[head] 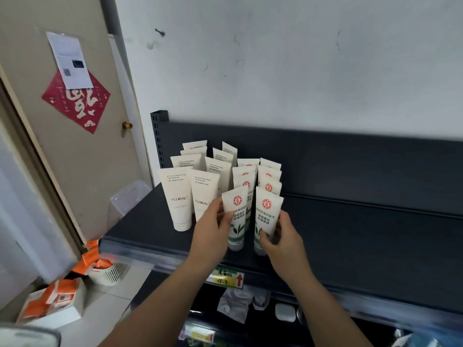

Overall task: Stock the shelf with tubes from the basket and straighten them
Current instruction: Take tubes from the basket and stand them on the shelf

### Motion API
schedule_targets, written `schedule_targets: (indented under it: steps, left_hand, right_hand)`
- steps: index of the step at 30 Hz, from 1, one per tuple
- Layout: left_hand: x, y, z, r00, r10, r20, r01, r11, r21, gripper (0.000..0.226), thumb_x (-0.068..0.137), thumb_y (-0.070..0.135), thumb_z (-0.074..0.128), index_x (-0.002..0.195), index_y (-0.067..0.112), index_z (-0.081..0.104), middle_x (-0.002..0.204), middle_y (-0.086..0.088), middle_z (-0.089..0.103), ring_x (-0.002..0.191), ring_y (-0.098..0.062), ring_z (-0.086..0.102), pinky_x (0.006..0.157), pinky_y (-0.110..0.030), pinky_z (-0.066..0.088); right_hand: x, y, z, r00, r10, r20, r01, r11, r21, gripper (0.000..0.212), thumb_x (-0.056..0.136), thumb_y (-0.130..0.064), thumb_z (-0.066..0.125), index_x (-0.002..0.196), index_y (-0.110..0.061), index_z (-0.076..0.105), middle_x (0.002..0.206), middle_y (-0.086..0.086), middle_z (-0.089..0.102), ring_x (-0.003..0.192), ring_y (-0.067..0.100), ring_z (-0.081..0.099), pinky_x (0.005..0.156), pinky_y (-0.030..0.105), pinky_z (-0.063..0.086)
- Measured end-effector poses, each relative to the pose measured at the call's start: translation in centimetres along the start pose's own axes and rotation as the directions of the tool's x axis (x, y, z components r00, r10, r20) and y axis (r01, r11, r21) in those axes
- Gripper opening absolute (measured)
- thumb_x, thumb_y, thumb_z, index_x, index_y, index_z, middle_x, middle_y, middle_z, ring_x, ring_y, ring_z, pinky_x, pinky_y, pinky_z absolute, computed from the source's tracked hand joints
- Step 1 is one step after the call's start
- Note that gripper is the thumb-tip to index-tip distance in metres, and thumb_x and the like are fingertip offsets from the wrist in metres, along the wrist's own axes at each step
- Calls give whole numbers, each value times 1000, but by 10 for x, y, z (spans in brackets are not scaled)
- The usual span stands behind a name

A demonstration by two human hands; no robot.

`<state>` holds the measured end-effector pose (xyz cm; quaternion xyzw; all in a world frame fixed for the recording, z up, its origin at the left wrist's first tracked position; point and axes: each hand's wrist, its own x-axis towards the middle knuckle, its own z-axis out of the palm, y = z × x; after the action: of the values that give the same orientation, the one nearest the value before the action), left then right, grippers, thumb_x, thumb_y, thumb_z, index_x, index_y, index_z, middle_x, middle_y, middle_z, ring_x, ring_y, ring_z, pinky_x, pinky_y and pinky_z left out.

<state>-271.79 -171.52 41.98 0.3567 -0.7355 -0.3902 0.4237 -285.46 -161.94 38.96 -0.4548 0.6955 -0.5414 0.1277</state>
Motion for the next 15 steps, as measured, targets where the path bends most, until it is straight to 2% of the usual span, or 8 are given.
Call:
schedule_targets:
  steps: [3,7,10,12,15]
  left_hand:
    - [1,0,-2,1000,-9,-21,9,1000,8,25,98,19,53,122,22,54,108,15,62,97,2,58,75,-12,46]
    - [2,5,-3,999,3,46,-6,998,58,26,98,18,53,124,21,53,108,13,62,96,-2,58,81,-20,48]
    - [4,7,-3,996,-19,91,6,991,135,25,97,18,54,122,22,54,109,11,62,100,-8,58,84,-25,46]
    - [2,6,-6,988,-55,145,34,989,144,23,96,19,54,119,23,55,111,11,63,103,-9,59,84,-25,46]
    - [-9,2,-15,972,-44,230,9,989,149,30,95,22,54,125,25,53,122,13,60,114,-8,56,93,-26,45]
  right_hand:
    - [-3,-4,1,1000,17,-5,-17,1000,-11,48,89,-16,65,119,-46,44,114,-20,60,104,-3,59,77,18,53]
    - [-9,-9,-5,991,110,74,-103,990,-100,37,90,-18,65,116,-39,49,112,-20,61,103,-4,58,71,9,46]
    - [-19,-13,-13,980,165,110,-142,971,-192,43,90,-21,65,130,-30,51,118,-16,60,106,1,56,84,14,42]
    - [-27,-18,-19,974,195,117,-150,937,-315,49,92,-21,62,139,-20,47,130,-5,56,108,4,50,90,17,38]
    - [-42,-27,-25,959,255,123,-164,854,-494,65,95,-28,57,152,-15,28,152,0,38,136,15,39,107,22,31]
